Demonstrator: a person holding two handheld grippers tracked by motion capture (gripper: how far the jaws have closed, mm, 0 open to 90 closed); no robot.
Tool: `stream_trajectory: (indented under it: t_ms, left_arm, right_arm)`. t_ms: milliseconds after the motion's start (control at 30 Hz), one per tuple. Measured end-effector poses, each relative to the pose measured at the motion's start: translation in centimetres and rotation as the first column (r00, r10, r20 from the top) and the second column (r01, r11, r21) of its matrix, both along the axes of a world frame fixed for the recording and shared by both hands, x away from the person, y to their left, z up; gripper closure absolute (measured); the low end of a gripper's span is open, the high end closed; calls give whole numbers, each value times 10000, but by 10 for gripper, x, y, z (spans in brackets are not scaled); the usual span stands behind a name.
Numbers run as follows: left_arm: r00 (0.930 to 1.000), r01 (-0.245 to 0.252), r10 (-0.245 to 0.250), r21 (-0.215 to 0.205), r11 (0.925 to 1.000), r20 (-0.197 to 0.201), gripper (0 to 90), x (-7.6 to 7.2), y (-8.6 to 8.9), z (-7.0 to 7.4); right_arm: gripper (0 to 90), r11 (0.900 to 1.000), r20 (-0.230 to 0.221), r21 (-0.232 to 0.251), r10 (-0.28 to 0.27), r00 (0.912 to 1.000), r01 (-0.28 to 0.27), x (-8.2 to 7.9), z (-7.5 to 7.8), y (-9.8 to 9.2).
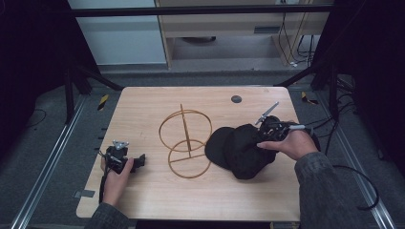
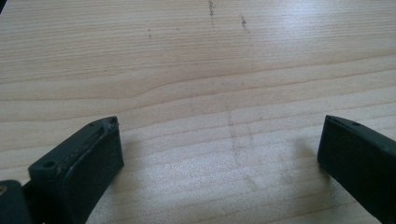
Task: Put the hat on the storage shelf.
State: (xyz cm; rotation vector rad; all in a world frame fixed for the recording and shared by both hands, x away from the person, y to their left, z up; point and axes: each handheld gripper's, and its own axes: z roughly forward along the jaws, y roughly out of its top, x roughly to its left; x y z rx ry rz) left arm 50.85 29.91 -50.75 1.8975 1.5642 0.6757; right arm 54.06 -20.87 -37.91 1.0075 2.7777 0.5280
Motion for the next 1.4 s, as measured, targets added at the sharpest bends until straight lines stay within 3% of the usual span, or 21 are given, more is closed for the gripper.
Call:
stream_trajectory:
  t_ms: [233, 300, 433, 733, 767, 933, 1400]
  left_arm:
    - [10000, 7, -7, -10, 10000, -7, 0, 0, 0, 0]
    - [10000, 15, -15, -5, 10000, -17, 0, 0, -1, 0]
    - [10000, 25, -25, -11, 10000, -13, 0, 0, -1, 0]
    - [10000, 35, -35, -12, 10000, -12, 0, 0, -1, 0]
    - [10000, 34, -34, -16, 10000, -11, 0, 0, -1, 0]
    - [10000, 33, -33, -17, 10000, -9, 0, 0, -1, 0]
    - [10000, 18, -18, -45, 10000, 19, 0, 0, -1, 0]
  right_arm:
    - [679, 9994, -232, -162, 296, 9993, -300, 4, -2, 4]
    - [782, 9988, -216, -220, 431, 9988, -436, 4, -3, 6]
    - [836, 9988, -192, -144, 459, 9988, -462, 4, -2, 7]
    - [869, 9993, 37, -1, 361, 9993, -361, 0, 11, 2]
    - [872, 9995, 46, 185, 265, 9996, -266, -2, 16, -1]
    - [874, 9998, 204, 161, 80, 9998, -83, -9, 29, -9]
    - [874, 9927, 1162, 1100, -624, 9913, 496, -36, 89, -25]
